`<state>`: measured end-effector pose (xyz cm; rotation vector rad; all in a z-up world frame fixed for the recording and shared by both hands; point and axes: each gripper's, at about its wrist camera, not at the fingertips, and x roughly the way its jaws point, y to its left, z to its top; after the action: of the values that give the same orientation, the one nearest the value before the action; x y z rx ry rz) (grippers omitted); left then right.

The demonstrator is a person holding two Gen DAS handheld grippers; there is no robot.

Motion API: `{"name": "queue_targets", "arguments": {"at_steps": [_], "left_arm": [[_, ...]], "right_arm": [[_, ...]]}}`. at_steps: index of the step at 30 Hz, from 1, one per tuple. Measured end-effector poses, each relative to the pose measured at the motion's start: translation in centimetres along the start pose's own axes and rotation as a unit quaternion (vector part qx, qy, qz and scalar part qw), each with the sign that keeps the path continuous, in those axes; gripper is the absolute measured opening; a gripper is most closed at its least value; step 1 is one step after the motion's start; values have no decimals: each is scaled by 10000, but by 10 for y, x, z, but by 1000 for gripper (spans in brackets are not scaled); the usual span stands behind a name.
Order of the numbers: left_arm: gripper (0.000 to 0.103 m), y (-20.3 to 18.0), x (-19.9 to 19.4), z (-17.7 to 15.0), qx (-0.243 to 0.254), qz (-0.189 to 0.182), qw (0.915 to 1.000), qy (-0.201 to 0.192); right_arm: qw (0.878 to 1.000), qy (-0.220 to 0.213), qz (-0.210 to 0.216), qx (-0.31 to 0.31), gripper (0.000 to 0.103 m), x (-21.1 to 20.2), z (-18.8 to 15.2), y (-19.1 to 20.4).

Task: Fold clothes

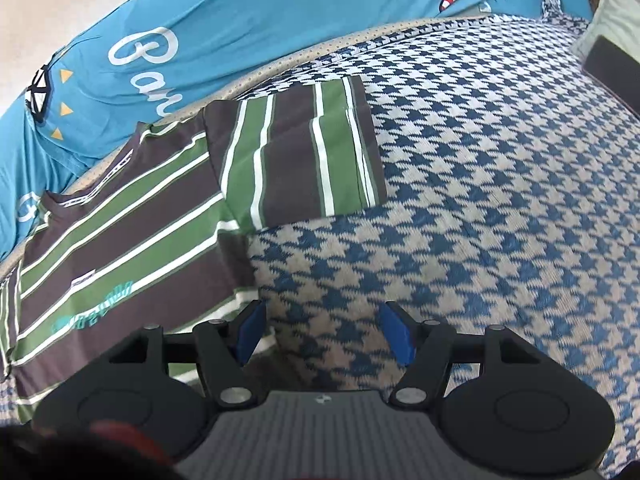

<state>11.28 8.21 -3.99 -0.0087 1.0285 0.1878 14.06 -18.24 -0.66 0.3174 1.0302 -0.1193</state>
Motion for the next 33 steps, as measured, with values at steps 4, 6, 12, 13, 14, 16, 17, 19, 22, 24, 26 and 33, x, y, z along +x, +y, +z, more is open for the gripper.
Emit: {"name": "queue_targets", "arguments": {"at_steps": [4,6,12,13,14,16,17,19,22,24,26,33], "left_arm": [[103,-6,-10,-7,50,-123,9999,101],[103,-10,-16,-10,99,-147,9998,113],[103,-24,-30,-17,270,-179,9994,88],[103,-26,-32,-18,286,-179,9994,108],[103,-28,-33,-19,298,-185,9993,128],[103,-31,-36,-21,348,-203,9991,131],[103,-33,-38,-22,376,-213,9990,128],[103,-36,-40,-23,422,-239,9987,129],[103,-39,-45,-23,428,-314,9985,126],[103,-41,-47,-23,417,-374,9984,125],[103,-43,-49,-23,426,-406,9982,119],[103,-48,-57,-20,419,-425,9982,-90]], "right_arm": [[9999,81,22,59,64,-3,-6,-8],[9999,150,9,49,64,-4,-9,-9],[9994,347,23,-43,64,-9,-19,-10],[9993,349,18,-115,64,-10,-21,-8],[9992,353,18,-186,64,-11,-22,-7],[9988,375,34,-309,64,-12,-24,-2],[9987,393,42,-337,64,-12,-25,0],[9984,424,106,-365,64,-13,-26,2],[9982,388,242,-396,64,-16,-27,6],[9982,328,314,-387,64,-18,-26,8],[9979,248,477,-370,64,-21,-24,10],[9946,-281,775,-628,64,-40,-22,21]]}}
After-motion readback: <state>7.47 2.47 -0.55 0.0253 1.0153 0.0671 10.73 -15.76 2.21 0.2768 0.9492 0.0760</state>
